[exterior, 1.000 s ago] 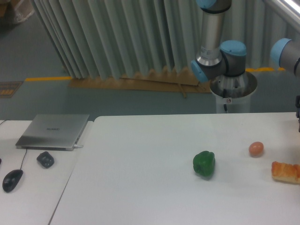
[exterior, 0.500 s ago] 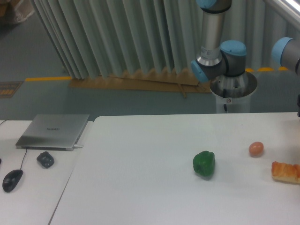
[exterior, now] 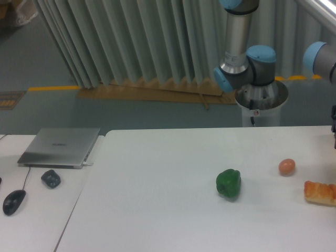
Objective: Place the bread in the basket
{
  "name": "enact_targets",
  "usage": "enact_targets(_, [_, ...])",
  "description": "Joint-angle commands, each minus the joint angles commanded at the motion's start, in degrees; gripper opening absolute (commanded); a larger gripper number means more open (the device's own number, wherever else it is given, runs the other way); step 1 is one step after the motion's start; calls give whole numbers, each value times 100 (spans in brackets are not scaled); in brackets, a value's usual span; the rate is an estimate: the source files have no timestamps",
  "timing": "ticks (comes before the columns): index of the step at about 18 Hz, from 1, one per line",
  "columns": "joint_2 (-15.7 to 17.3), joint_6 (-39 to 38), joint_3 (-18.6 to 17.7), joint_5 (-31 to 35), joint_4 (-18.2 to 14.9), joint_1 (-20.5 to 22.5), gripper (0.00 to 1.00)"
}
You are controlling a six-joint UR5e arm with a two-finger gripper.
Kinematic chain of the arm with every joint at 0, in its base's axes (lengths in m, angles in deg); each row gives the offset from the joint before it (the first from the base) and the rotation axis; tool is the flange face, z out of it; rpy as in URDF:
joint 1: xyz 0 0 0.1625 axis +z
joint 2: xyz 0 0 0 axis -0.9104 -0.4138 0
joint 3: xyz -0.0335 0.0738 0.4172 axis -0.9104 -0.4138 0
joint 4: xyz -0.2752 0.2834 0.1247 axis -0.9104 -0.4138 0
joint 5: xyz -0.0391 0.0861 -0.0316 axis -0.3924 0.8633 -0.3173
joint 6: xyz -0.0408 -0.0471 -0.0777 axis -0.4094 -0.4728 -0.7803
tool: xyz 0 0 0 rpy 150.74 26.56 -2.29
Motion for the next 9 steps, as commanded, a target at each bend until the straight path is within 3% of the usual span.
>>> enact_targets(5, [-9, -61, -70, -26, 61, -43, 100])
enact_targets(9, [-79, -560, -236, -18, 386, -263, 100])
